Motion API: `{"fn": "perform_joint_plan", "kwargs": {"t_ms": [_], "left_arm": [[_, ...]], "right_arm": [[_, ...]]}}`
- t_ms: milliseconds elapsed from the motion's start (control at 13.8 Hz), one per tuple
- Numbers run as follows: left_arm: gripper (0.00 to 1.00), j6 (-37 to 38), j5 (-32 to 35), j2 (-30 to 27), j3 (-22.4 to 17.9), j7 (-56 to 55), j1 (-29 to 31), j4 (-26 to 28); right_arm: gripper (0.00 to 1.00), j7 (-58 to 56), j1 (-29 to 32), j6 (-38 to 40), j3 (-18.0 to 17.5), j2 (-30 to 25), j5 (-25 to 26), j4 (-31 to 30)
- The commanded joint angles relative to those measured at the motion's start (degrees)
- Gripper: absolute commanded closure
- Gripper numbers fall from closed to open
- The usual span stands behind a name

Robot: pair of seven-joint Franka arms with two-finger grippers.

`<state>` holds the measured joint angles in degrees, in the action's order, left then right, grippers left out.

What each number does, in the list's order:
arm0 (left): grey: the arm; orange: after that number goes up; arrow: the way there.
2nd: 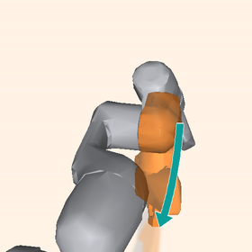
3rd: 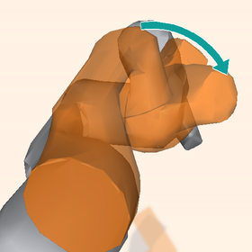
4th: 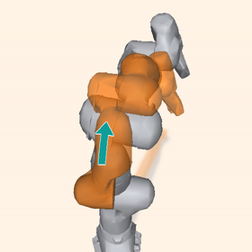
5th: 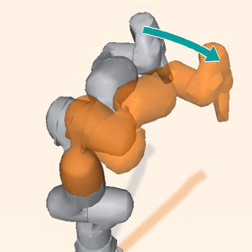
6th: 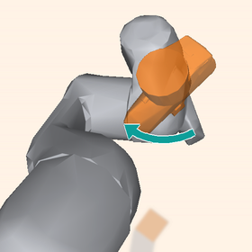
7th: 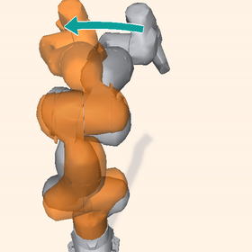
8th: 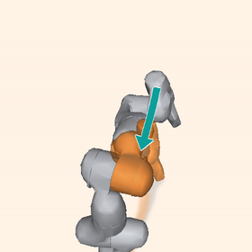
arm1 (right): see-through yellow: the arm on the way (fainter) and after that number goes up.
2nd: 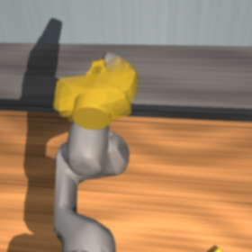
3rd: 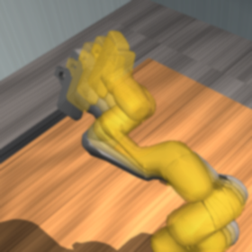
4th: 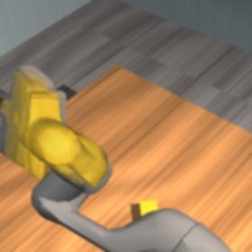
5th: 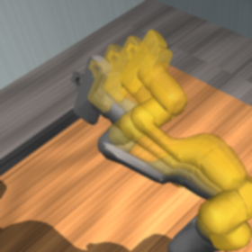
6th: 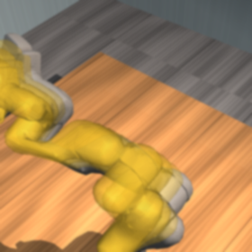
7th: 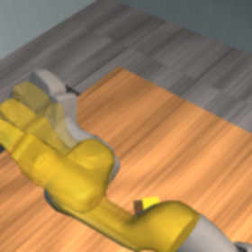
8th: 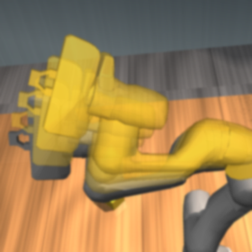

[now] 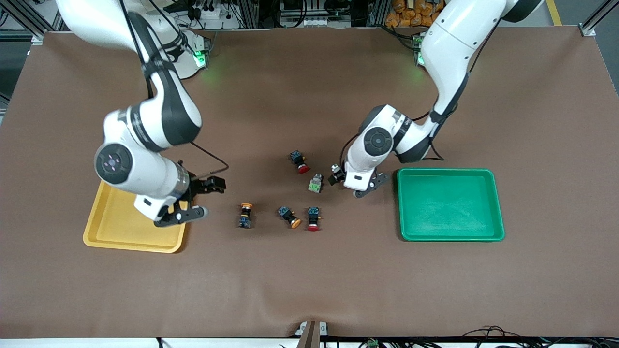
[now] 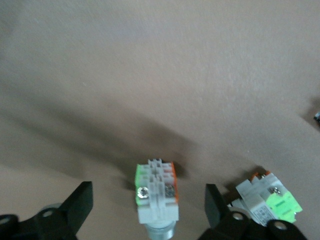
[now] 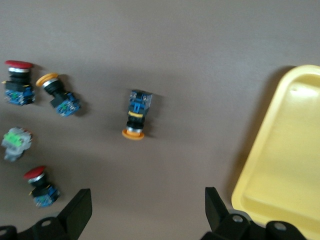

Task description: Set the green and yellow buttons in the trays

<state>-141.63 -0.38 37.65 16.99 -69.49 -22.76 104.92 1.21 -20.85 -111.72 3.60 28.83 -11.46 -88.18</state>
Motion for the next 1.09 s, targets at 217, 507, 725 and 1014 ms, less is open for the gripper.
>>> {"fn": "perform_joint_plan", "kwargs": {"t_ms": [217,507,725,1014], "left_arm": [[1.0,-0.67,0.38,1.11,-0.56,-0.39,-0.09,-1.21],[1.0,2.65,0.38,-1.61,-0.64,2.51,2.98,-1.65],[1.0,8.37,0.38,-4.06,-0.47,8.73,7.36,-2.53],[1.0,16.02,0.99,-6.71,-0.99,24.55,13.87,-2.44]], "right_arm": [[0.0,-0.6,-3.49,-1.13,0.36,2.98,0.99,1.52],[0.0,-0.68,-5.42,-8.48,0.36,8.43,1.26,2.66],[0.0,-8.73,-8.49,-12.46,0.27,10.62,1.0,2.92],[0.0,-19.38,-12.71,-30.87,-0.52,16.15,0.82,3.28]]}}
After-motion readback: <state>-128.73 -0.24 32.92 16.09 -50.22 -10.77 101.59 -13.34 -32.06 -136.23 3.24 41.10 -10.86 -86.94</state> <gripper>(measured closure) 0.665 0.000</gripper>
